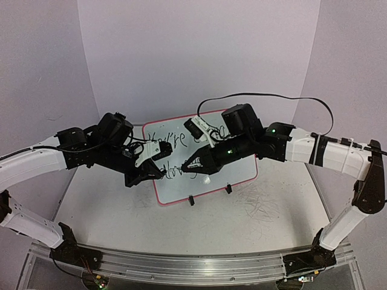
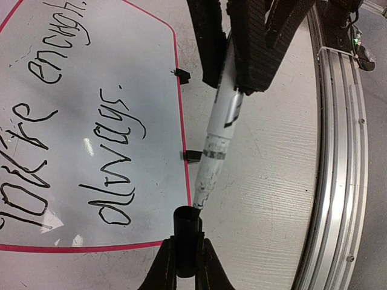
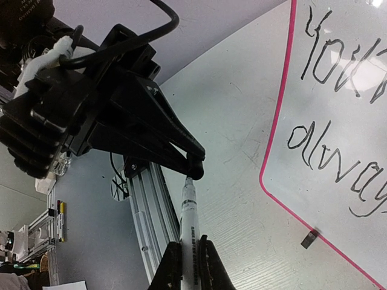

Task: Write a sentence on the whiteboard
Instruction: Insert the whiteboard marker without the cap into the pen cap.

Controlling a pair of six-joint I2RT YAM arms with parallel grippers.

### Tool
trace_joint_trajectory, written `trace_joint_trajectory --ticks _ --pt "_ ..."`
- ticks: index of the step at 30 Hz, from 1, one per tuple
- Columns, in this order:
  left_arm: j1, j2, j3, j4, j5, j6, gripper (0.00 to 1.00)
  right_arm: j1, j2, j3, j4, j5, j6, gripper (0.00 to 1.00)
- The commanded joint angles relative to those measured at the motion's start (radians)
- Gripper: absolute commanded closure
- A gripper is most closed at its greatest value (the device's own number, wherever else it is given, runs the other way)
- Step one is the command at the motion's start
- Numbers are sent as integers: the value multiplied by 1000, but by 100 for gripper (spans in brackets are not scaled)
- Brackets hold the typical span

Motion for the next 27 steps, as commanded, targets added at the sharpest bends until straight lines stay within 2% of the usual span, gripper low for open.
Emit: trace_joint_trajectory --ticks 1,18,27 --pt "-11 -17 25 34 18 7 100 5 -17 -10 34 21 4 100" --pt "-12 -30 8 34 7 1 100 6 -87 -72 102 38 21 100" --pt "-13 -31 11 34 7 -1 100 5 -61 -56 115 47 32 100"
